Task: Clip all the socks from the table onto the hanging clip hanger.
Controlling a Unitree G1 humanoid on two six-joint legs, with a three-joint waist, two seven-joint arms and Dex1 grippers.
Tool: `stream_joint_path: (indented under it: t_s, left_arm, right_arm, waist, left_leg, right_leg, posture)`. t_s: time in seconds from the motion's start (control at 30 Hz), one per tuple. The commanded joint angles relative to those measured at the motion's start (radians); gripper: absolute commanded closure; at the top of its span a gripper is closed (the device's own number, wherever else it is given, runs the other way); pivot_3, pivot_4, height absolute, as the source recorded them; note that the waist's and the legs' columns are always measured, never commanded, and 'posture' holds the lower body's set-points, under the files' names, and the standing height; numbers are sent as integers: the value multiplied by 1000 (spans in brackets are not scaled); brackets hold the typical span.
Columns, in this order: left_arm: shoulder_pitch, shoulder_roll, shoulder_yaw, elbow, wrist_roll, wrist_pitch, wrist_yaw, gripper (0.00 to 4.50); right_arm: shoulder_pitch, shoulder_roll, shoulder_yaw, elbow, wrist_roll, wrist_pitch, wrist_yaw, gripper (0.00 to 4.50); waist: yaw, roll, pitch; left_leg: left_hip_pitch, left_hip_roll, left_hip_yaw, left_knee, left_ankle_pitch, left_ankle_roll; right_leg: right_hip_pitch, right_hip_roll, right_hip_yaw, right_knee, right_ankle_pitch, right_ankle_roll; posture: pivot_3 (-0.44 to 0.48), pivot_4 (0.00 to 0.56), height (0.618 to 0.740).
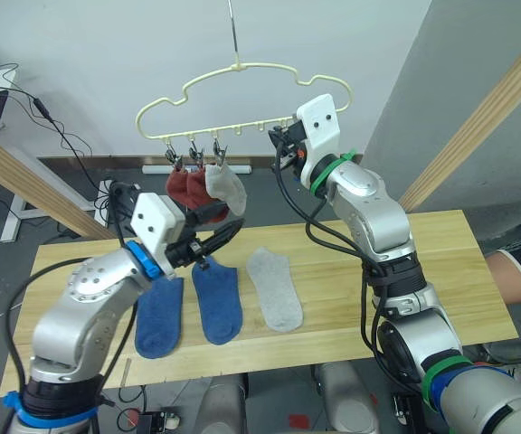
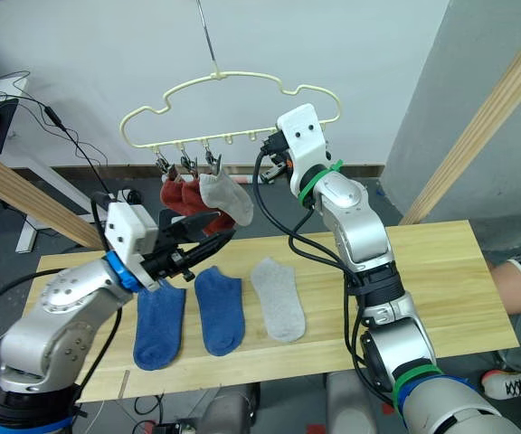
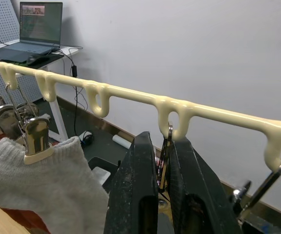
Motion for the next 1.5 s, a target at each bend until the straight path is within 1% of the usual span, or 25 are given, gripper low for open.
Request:
stream_joint_path:
  t_s: [0.03,0.1,0.2,0.23,0.33,0.43,0.63,0.7,0.8,0.9,1.1,1.23,1.27,1.4,1.5]
  left_arm:
    - [29,-49,-81,-14,86,-15,65,1599]
    - [42,-94,-140,34,152,-54,93,1042]
    - [29,-200,-208,178,272,-104,206,164]
    - [24,-231,-222,223,298,-117,229,19]
    - [23,-299,-264,338,353,-136,259,19]
    - [18,-334,-275,424,388,-184,265,19]
    - [-38,-363,-293,648,465,-252,261,19]
    - [-50,-365,-299,686,487,-275,256,19]
    - [-67,-375,-304,731,511,-298,254,573]
    - [-74,-379,-299,758,531,-319,263,1423]
    - [-62,-384,-276,756,541,-358,274,3189]
    - [-72,-385,-254,743,545,-441,298,4398]
    - [-83,-388,-246,737,548,-475,309,4485]
    - [-152,-398,-230,716,578,-602,353,4485]
    - [-205,-407,-230,721,607,-656,381,4485]
  right_arm:
    - [-25,7,-12,-25,18,-17,-2,4500]
    - [-25,8,-11,-24,20,-18,-3,4500]
    - [-24,10,-9,-28,22,-15,-1,4500]
    - [-24,11,-8,-30,22,-14,-1,4500]
    - [-18,8,-6,-43,22,-7,3,4500]
    - [-11,5,-5,-53,21,0,5,4500]
    - [-4,7,0,-65,24,12,7,4500]
    - [-2,8,0,-67,25,14,7,4500]
    - [0,11,1,-69,29,17,4,4500]
    - [3,12,2,-74,31,20,3,4500]
    - [7,11,3,-79,34,24,-1,4500]
    - [7,11,3,-80,36,27,-2,4500]
    - [6,11,2,-81,36,27,-2,4500]
    - [6,11,2,-90,41,34,-2,4500]
    - [4,12,3,-101,47,43,0,4500]
  waist:
    - [0,0,0]
    - [1,0,0]
    - [1,1,-1]
    - [1,1,-1]
    - [-1,1,-1]
    - [-5,1,-1]
    - [-20,1,-1]
    - [-24,1,-1]
    - [-24,1,-1]
    - [-25,1,-1]
    - [-27,1,-1]
    - [-28,1,-1]
    - [-28,1,-1]
    - [-25,1,-1]
    - [-25,1,-1]
  left_leg:
    - [0,0,0,0,0,0]
    - [0,0,0,0,0,0]
    - [0,0,1,1,0,0]
    - [0,0,1,1,0,0]
    - [0,0,1,2,0,0]
    - [0,0,3,2,0,0]
    - [1,0,3,3,1,3]
    - [1,0,3,3,2,3]
    - [2,0,3,3,3,4]
    - [2,0,3,3,3,4]
    - [2,0,2,3,3,4]
    - [2,0,2,3,3,4]
    - [2,0,2,3,3,4]
    - [1,0,2,3,3,4]
    - [1,0,2,3,3,4]
  right_leg:
    - [0,0,0,0,0,0]
    - [0,0,0,1,0,0]
    - [0,0,0,1,0,0]
    - [0,0,0,1,1,-1]
    - [-2,0,0,5,1,-1]
    - [-5,-1,0,9,1,-1]
    - [-5,-1,0,13,2,-3]
    - [-5,-1,-1,14,2,-3]
    - [-5,-1,-1,14,3,-4]
    - [-5,-1,-1,14,3,-4]
    - [-5,-1,-1,14,3,-4]
    - [-5,-1,-1,14,3,-4]
    - [-5,-1,-1,14,3,-4]
    - [-5,-1,-1,13,3,-4]
    - [-5,-1,-1,13,3,-4]
  posture:
    - [-133,280,740]
    - [-136,279,740]
    - [-151,280,740]
    - [-163,282,740]
    - [-175,286,740]
    - [-185,288,740]
    - [-193,296,740]
    - [-193,296,740]
    - [-195,301,740]
    - [-196,304,740]
    - [-196,304,740]
    - [-196,308,740]
    - [-197,308,740]
    - [-198,307,740]
    - [-198,307,740]
